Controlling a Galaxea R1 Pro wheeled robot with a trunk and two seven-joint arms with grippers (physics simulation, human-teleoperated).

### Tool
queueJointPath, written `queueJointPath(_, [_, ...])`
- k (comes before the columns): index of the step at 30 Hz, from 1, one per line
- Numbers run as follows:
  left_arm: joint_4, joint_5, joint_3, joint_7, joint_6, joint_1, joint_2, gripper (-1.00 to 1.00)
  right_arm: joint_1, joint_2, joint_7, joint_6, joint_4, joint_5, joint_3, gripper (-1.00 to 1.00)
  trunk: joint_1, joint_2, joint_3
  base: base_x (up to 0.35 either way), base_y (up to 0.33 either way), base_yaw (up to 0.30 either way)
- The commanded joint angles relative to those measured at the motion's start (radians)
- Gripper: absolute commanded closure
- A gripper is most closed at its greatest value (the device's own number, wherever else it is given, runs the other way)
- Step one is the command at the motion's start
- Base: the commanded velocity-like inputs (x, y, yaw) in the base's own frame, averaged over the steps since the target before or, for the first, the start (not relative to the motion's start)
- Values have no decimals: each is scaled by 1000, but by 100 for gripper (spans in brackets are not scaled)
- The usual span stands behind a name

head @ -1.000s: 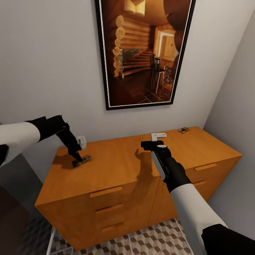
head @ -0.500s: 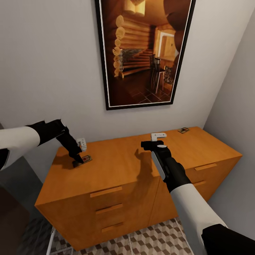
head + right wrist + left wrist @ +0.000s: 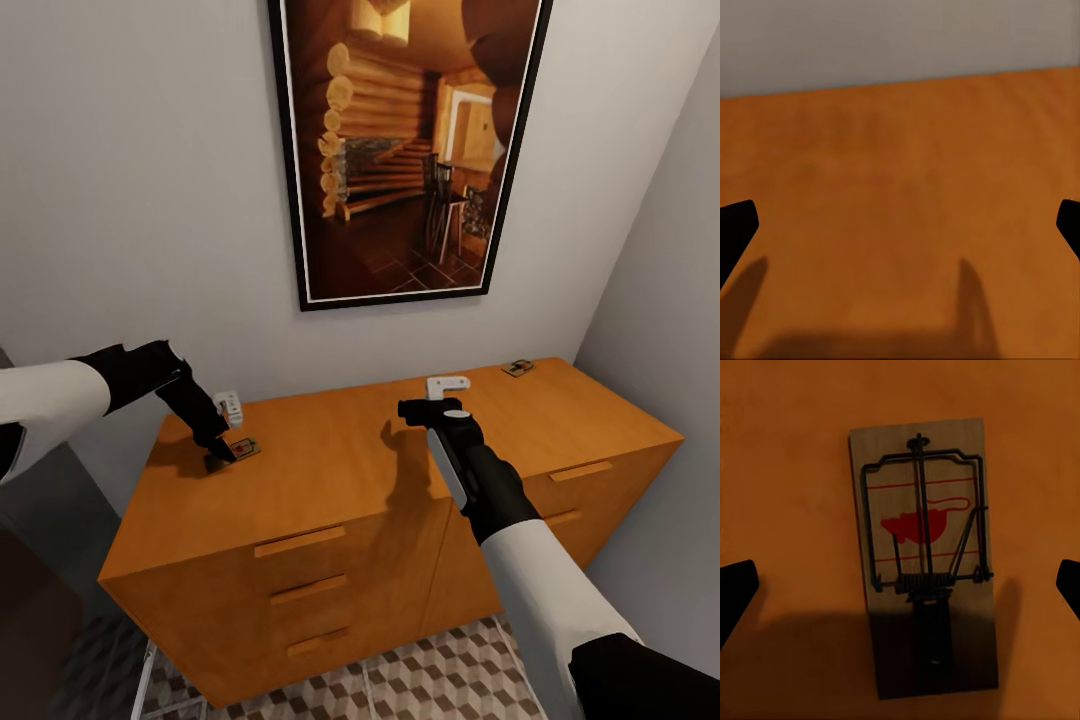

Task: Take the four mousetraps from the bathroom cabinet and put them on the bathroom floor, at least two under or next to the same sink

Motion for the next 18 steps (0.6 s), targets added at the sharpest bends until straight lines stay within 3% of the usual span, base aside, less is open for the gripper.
queueJointPath(1, [-2, 11, -6, 2, 10, -2, 1, -100, 0, 0, -8, 4, -1, -6, 3, -100, 0, -1, -1, 0, 0, 0])
queueJointPath(18, [0, 12, -6, 42, 10, 23, 1, -100, 3, 0, -8, 3, 0, -5, 2, -100, 0, -1, -1, 0, 0, 0])
